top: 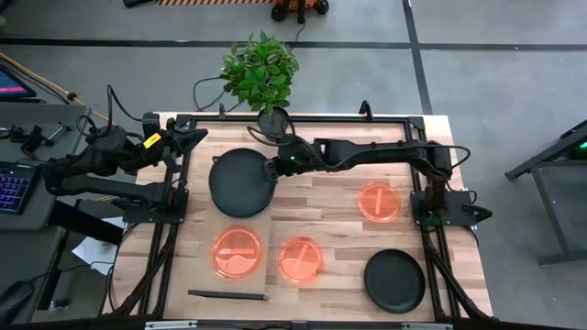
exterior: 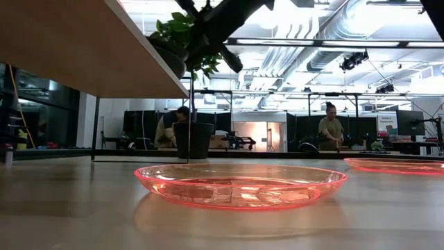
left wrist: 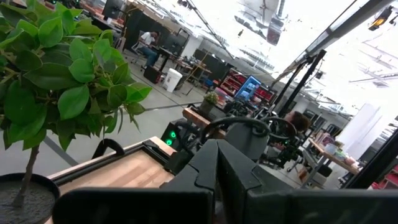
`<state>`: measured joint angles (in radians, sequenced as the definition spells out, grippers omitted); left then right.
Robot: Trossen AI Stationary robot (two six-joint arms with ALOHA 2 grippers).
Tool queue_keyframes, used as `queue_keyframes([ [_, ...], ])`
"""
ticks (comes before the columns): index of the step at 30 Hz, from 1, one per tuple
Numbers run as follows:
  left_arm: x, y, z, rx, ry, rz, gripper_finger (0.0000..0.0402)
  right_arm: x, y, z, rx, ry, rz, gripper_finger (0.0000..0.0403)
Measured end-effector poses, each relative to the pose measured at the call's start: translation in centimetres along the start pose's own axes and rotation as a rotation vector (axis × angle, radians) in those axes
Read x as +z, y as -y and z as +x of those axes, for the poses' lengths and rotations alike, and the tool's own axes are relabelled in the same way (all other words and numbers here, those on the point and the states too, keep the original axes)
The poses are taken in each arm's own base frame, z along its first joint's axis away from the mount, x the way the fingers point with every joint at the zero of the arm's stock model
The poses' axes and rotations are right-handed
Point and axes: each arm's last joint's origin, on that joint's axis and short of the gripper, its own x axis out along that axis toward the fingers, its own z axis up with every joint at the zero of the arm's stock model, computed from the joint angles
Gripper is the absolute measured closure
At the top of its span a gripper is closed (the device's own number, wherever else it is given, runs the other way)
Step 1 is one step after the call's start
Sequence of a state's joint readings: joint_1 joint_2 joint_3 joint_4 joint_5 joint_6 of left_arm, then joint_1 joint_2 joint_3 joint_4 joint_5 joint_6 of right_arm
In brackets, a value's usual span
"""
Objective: Place and stack plates onto a shelf
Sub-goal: Stack the top black plate on top of the black plate on the shelf, then stack the top orange plate on top of the orange plate on the shelf
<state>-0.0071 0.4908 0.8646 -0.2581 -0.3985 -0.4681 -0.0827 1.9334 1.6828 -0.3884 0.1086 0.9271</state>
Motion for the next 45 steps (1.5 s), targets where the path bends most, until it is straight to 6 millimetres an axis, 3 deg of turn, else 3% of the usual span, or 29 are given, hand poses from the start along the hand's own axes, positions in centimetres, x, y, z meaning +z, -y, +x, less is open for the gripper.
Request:
queue_keyframes([
  [14, 0.0, 0.0, 0.0, 0.000, -0.001, 0.000, 0.0401, 0.1, -0.2, -0.1, 0.017, -0.004, -0.056, 0.0395],
  [25, 0.0, 0.0, 0.0, 0.001, 0.000, 0.000, 0.0402, 0.1, -0.6, -0.6, 0.055, -0.022, -0.101, 0.0280],
  [36, 0.0, 0.0, 0.0, 0.001, 0.000, 0.000, 0.0402, 0.4, -0.9, -4.5, 0.080, -0.131, -0.260, 0.0258],
  [40, 0.0, 0.0, 0.0, 0.001, 0.000, 0.000, 0.0401, -0.7, -0.9, -6.8, 0.021, -0.220, -0.349, 0.0258],
  [45, -0.1, 0.0, 0.0, 0.005, -0.008, 0.004, 0.0401, -3.3, -0.3, -9.8, -0.183, -0.345, -0.480, 0.0258],
])
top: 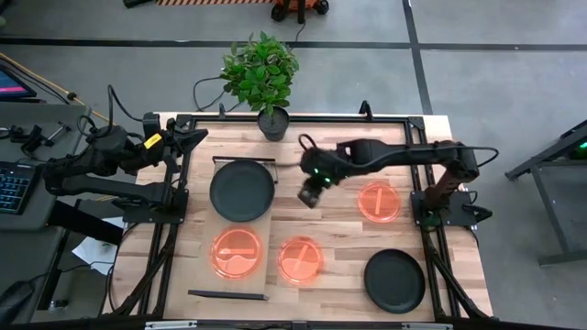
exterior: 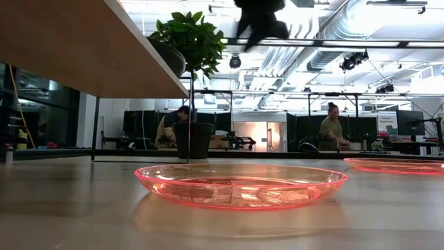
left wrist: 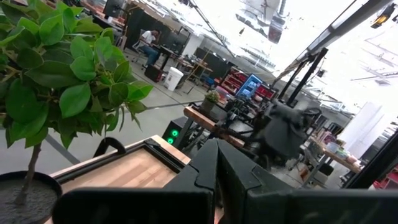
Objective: Place and stack plates onto a shelf
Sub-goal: Stack the top orange plate on top of the orange plate on the shelf
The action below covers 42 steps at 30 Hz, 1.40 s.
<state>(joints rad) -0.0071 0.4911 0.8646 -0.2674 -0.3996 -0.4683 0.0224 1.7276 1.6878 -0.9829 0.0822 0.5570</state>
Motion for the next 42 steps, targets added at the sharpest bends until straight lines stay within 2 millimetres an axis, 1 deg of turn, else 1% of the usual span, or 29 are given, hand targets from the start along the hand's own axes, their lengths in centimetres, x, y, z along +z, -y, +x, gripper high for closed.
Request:
queue_keyframes([
  [4, 0.0, 0.0, 0.0, 0.000, 0.000, 0.000, 0.0401, -2.7, -0.4, -1.0, -0.148, -0.128, -0.054, 0.0258],
  [6, 0.0, 0.0, 0.0, 0.000, 0.000, 0.000, 0.0401, -3.9, -0.5, -1.2, -0.184, -0.160, -0.056, 0.0258],
  [8, 0.0, 0.0, 0.0, 0.000, 0.000, 0.000, 0.0401, -5.5, -0.2, -1.3, -0.194, -0.179, -0.031, 0.0258],
  [10, 0.0, 0.0, 0.0, 0.000, 0.000, 0.000, 0.0401, -7.6, 0.7, -1.2, -0.192, -0.186, 0.023, 0.0258],
  [13, 0.0, 0.0, 0.0, 0.000, 0.000, 0.000, 0.0402, -11.2, 2.8, -0.8, -0.178, -0.195, 0.171, 0.0258],
  [16, 0.0, 0.0, 0.0, 0.000, 0.000, 0.000, 0.0402, -14.5, 4.8, -0.5, -0.116, -0.174, 0.394, 0.0258],
  [20, 0.0, 0.0, 0.0, 0.000, 0.001, 0.000, 0.0401, -18.1, 6.0, 0.5, 0.027, -0.149, 0.670, 0.0258],
  [23, 0.0, 0.0, 0.0, 0.000, 0.001, -0.001, 0.0401, -21.1, 7.0, 1.1, -0.024, -0.194, 0.807, 0.0258],
  [27, 0.0, 0.0, 0.0, 0.002, 0.002, -0.001, 0.0402, -24.3, 8.1, 1.4, -0.182, -0.223, 0.950, 0.0258],
  [29, 0.0, 0.0, 0.0, 0.005, 0.004, -0.001, 0.0402, -25.1, 8.5, 1.4, -0.252, -0.191, 0.995, 0.0258],
  [31, 0.0, 0.0, 0.0, 0.008, 0.005, -0.001, 0.0402, -25.5, 8.9, 1.5, -0.326, -0.124, 1.043, 0.0258],
  [34, 0.0, -0.1, 0.0, 0.023, 0.013, -0.001, 0.0402, -25.4, 9.5, 1.6, -0.390, -0.004, 1.096, 0.0258],
  [37, 0.1, -0.1, 0.0, 0.029, 0.016, -0.001, 0.0401, -25.0, 10.0, 2.0, -0.446, 0.039, 1.109, 0.0266],
  [40, 0.1, -0.1, 0.0, 0.028, 0.016, -0.001, 0.0402, -24.5, 10.5, 2.9, -0.511, 0.038, 1.088, 0.0298],
  [42, 0.1, -0.1, 0.0, 0.028, 0.016, -0.001, 0.0402, -24.2, 10.8, 3.6, -0.549, 0.032, 1.072, 0.0336],
])
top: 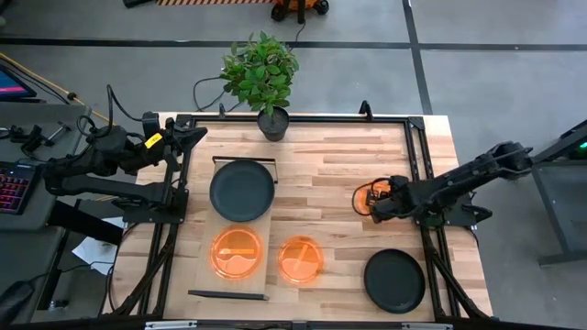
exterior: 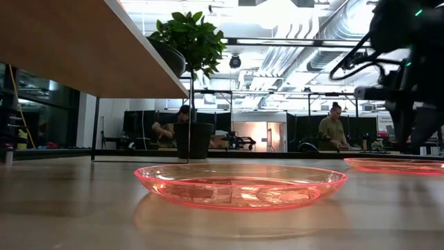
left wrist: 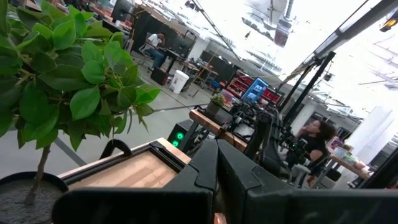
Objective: Place and stack plates onto a shelf
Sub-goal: Stack the top orange plate on top of the orange plate on the shelf
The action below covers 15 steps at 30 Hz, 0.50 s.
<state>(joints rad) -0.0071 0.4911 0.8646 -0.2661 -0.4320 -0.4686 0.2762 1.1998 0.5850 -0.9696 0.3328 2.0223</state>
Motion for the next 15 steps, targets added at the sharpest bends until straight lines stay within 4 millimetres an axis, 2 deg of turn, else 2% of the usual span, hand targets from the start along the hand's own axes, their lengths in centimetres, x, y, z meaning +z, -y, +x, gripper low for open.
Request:
queue_keyframes([
  [3, 0.0, 0.0, 0.0, -0.001, 0.000, 0.000, 0.0401, 0.2, -0.8, 1.0, -0.031, 0.012, -0.035, 0.0391],
  [12, 0.0, 0.0, 0.0, -0.002, -0.001, 0.000, 0.0401, -0.3, -3.0, 4.2, -0.082, -0.009, -0.069, 0.0398],
  [15, 0.0, 0.0, 0.0, -0.003, -0.001, -0.001, 0.0402, -0.7, -4.4, 4.4, -0.005, -0.006, -0.069, 0.0401],
])
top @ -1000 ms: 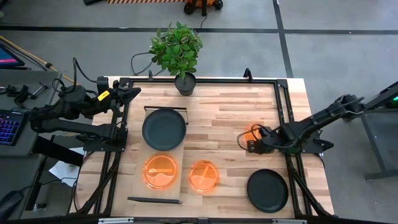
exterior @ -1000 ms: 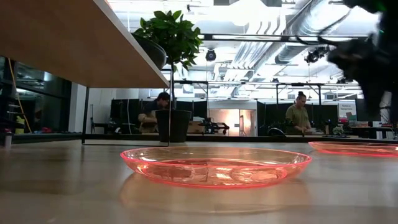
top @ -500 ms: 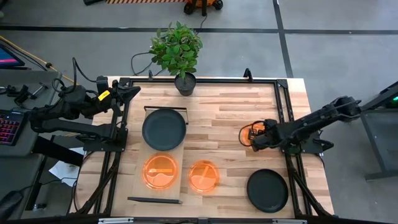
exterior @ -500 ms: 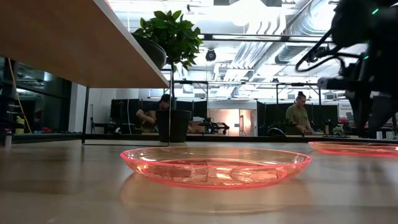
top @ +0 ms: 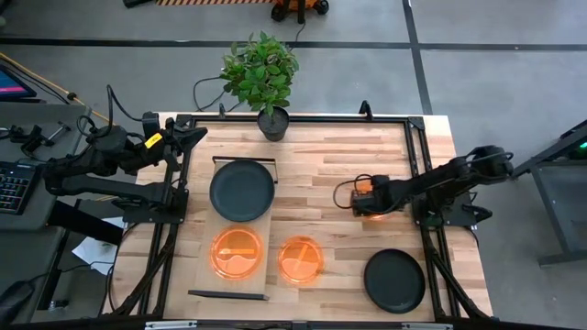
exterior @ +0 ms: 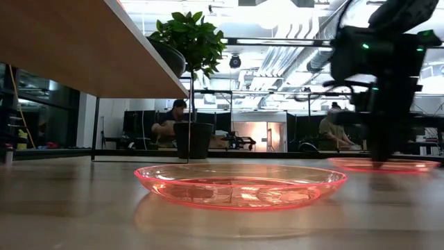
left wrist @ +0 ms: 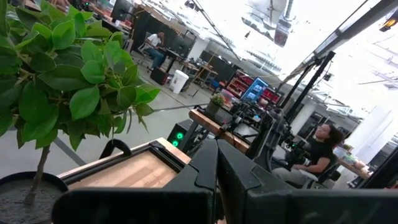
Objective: Place and stack plates onto a shelf
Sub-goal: Stack the top orange plate on top of the orange plate on the shelf
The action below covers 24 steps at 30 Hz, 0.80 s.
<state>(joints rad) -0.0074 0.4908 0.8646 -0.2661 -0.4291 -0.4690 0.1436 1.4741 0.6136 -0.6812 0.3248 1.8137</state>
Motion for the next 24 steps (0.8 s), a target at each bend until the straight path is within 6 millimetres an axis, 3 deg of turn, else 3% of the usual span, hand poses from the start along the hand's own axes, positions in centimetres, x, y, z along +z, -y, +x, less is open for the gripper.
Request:
queue_keyframes([
  [10, 0.0, 0.0, 0.0, 0.000, 0.000, 0.002, 0.0401, 0.0, -4.6, -0.8, 0.303, -0.021, -0.060, 0.0402],
  [14, 0.0, 0.0, 0.0, 0.001, 0.000, 0.002, 0.0401, 0.7, -5.1, -2.8, 0.350, 0.003, -0.175, 0.0403],
  [19, 0.0, 0.0, 0.0, 0.001, 0.000, 0.002, 0.0402, 2.0, -2.3, -5.2, 0.273, -0.011, -0.267, 0.0402],
  [24, 0.0, 0.0, 0.0, 0.001, 0.000, 0.002, 0.0401, 2.9, 1.9, -5.5, 0.247, -0.054, -0.185, 0.0402],
])
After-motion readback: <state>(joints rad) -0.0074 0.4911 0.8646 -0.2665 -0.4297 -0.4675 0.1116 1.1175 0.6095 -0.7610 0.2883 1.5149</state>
